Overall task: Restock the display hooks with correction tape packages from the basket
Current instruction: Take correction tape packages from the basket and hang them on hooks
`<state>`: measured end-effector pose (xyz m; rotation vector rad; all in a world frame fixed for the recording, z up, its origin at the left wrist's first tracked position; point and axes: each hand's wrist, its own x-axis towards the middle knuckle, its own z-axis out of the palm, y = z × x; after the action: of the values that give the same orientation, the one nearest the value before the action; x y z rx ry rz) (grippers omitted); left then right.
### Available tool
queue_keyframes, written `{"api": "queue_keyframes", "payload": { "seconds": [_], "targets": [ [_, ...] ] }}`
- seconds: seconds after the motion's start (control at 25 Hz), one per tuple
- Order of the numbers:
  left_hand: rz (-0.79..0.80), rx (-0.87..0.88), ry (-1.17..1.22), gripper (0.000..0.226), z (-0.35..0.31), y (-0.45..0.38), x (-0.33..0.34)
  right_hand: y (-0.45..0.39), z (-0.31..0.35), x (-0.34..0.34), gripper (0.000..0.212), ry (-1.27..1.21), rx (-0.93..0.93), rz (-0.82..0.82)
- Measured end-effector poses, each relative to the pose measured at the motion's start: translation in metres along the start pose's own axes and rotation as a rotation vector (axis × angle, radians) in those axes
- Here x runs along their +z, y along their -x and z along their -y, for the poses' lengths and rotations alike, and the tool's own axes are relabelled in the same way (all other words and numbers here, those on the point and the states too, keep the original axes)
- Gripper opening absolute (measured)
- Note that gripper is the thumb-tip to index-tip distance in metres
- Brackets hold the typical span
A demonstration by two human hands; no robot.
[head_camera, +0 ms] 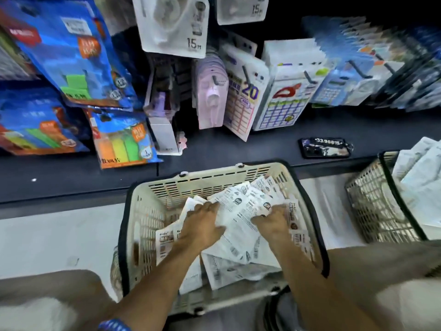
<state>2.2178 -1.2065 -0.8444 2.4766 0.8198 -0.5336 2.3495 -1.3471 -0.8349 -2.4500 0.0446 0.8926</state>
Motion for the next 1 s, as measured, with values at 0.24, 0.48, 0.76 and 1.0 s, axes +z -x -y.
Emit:
{"api": "queue_keyframes", "payload": {
  "seconds": [0.24, 0.48, 0.76, 1.0],
  "targets": [
    [0.026, -0.076, 0.057, 0.058, -0.003, -0.035, -0.014, 0.002, 0.002, 0.005, 0.034, -0.331, -0.043, 0.253],
    [-0.144, -0.039, 0.237, 0.026, 0.001, -0.017, -0.056, 0.01, 0.037, 0.005, 0.018, -0.595, -0.003, 0.077],
    [0.246, -0.024, 0.43, 0.096, -0.029, -0.003, -0.055, 0.012, 0.077, -0.01, 0.01, -0.879, 0.202, 0.296],
    [0.136, -0.224, 0.802, 0.048, 0.002, -0.004, 0.003, -0.008, 0.02, 0.012, 0.053, -0.368, 0.137, -0.062]
  ]
}}
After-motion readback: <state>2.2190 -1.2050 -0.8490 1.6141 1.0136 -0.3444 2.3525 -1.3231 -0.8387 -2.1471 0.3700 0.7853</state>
